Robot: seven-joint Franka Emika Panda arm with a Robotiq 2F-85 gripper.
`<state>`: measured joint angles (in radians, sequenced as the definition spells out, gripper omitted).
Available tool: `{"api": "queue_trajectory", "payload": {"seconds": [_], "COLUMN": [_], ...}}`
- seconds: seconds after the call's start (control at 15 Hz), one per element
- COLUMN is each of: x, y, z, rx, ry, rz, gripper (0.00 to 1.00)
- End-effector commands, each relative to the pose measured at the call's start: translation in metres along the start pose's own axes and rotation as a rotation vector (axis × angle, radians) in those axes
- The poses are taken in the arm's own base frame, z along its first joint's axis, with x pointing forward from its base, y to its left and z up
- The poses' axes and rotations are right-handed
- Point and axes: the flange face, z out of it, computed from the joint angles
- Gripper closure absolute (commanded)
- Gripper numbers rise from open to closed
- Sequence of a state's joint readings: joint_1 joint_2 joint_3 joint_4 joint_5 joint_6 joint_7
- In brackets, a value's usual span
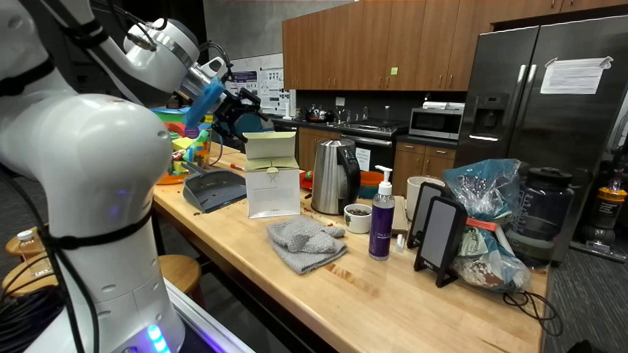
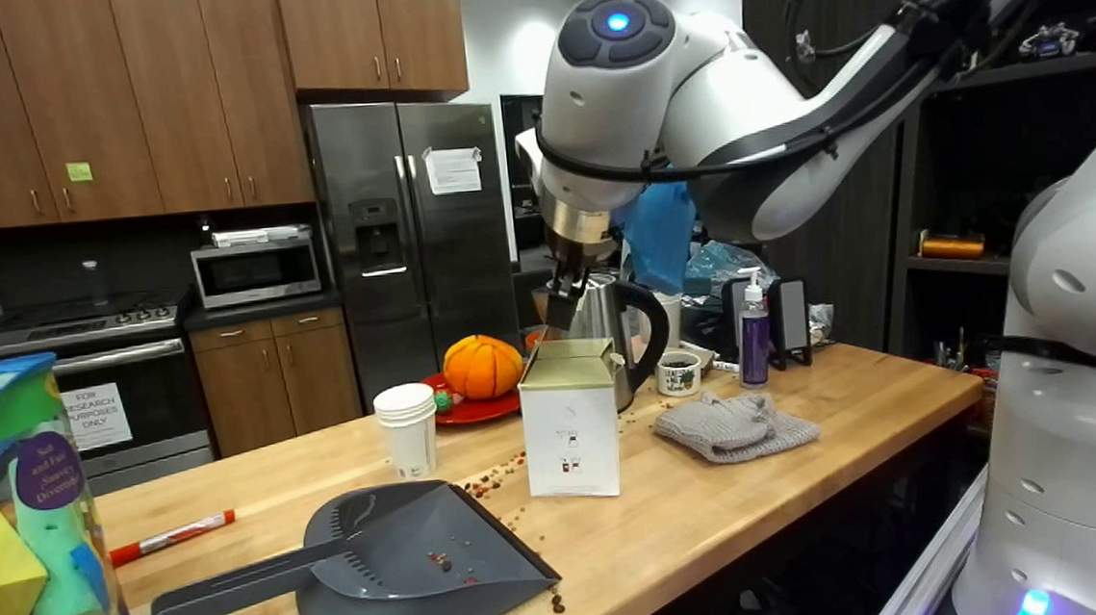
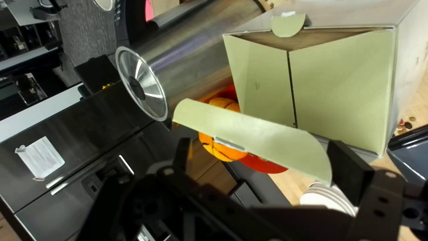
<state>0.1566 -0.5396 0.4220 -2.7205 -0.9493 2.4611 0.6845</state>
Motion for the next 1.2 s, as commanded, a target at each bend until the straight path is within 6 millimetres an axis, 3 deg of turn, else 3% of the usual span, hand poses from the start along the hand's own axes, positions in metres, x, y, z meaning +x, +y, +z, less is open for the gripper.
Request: {"api": "queue_trajectory", "payload": {"seconds": [0.0, 0.27, 0.53, 1.13], "x": [0.001, 0.004, 0.007, -0.006], "y": [0.011, 0.023, 0.041, 0.081], "z": [-0.015, -0.02, -0.016, 0.033], "rx": [-0.05, -0.058, 0.055, 0.365], "ry": [0.071, 0.133, 0.188, 0.223], "rz": [0.021, 0.066, 0.137, 0.299], "gripper": [0.0, 0.0, 0.0, 0.0]}}
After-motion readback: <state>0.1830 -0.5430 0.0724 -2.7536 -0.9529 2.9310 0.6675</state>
